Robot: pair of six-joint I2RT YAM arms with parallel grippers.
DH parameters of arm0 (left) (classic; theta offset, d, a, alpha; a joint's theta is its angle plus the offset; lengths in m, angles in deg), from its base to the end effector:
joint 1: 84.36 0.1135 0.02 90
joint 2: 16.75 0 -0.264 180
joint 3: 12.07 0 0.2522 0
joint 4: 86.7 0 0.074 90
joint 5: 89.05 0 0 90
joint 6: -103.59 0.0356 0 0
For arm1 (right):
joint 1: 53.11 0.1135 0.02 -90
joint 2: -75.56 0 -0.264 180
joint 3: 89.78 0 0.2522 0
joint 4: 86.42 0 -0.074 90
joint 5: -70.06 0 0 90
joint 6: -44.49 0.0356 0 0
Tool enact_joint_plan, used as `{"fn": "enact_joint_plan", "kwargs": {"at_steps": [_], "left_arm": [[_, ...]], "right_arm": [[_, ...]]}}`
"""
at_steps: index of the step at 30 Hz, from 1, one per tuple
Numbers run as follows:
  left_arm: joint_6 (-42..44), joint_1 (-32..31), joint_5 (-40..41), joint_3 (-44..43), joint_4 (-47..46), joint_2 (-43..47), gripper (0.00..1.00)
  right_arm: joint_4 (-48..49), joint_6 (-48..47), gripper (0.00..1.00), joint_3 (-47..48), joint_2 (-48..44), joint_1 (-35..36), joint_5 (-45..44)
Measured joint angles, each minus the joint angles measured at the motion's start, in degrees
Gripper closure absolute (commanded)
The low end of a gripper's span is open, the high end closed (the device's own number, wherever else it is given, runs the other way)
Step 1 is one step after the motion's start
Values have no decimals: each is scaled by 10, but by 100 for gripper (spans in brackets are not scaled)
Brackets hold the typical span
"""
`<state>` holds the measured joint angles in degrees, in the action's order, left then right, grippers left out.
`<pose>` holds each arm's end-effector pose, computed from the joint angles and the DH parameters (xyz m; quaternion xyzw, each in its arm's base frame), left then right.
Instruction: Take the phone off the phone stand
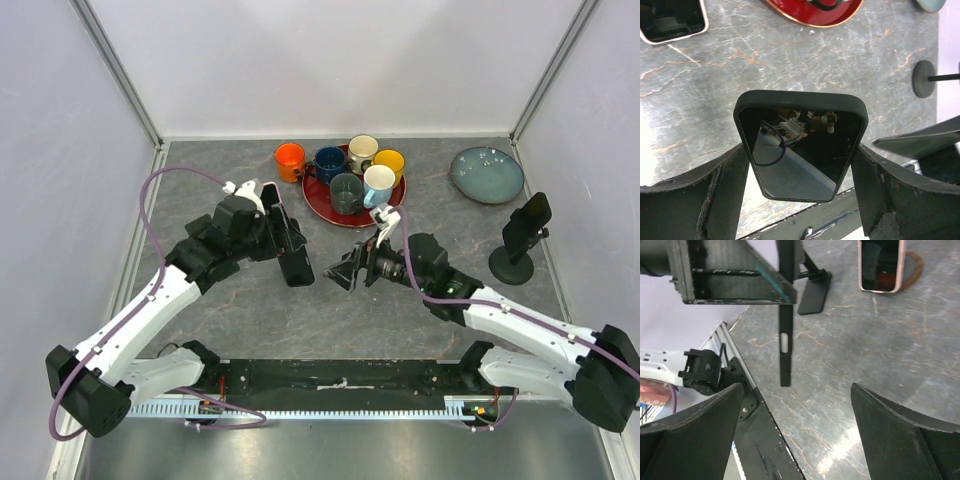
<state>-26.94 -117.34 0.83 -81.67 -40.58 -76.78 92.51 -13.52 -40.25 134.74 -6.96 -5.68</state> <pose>0.1886 -0.1225 0.3189 -0.0583 0.8913 -0.2699 0.3597 0.1599 0.1791 0.2778 -0.1728 0.7485 0.4732 0.4312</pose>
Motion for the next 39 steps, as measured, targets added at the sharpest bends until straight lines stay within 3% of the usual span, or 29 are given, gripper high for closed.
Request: {"fn": "enact_joint_plan", "kwargs": {"at_steps": [6, 14, 20, 21, 23, 24, 27, 28, 31, 35, 39], "left_arm": [[-32, -31, 11, 3, -40, -3, 98], [-50, -58, 26, 7, -52, -10, 98], [-56, -62, 28, 12, -55, -10, 98], [-56, -62, 28, 12, -55, -10, 98], [-57, -62, 28, 12, -55, -10, 93], [-57, -62, 29, 12, -55, -10, 90], [-57, -63, 30, 12, -57, -13, 67], [-57, -63, 31, 12, -57, -13, 51], [-57, -66, 33, 13, -58, -12, 30], [-57, -75, 37, 13, -59, -1, 18], [-54, -85, 57, 13, -59, 28, 14]], "right_arm": [[81, 12, 15, -14, 45, 55, -4], [137, 6, 41, -15, 121, 95, -24], [148, -9, 74, -15, 139, 96, -42], [149, -12, 87, -15, 140, 95, -42], [145, -15, 100, -15, 140, 95, -50], [142, -16, 100, -17, 140, 92, -56], [142, -18, 100, -20, 140, 90, -60], [142, -18, 100, -21, 139, 90, -62], [140, -18, 100, -25, 132, 90, -64], [131, -17, 100, -36, 105, 87, -66], [132, -10, 100, -49, 74, 70, -49]]}}
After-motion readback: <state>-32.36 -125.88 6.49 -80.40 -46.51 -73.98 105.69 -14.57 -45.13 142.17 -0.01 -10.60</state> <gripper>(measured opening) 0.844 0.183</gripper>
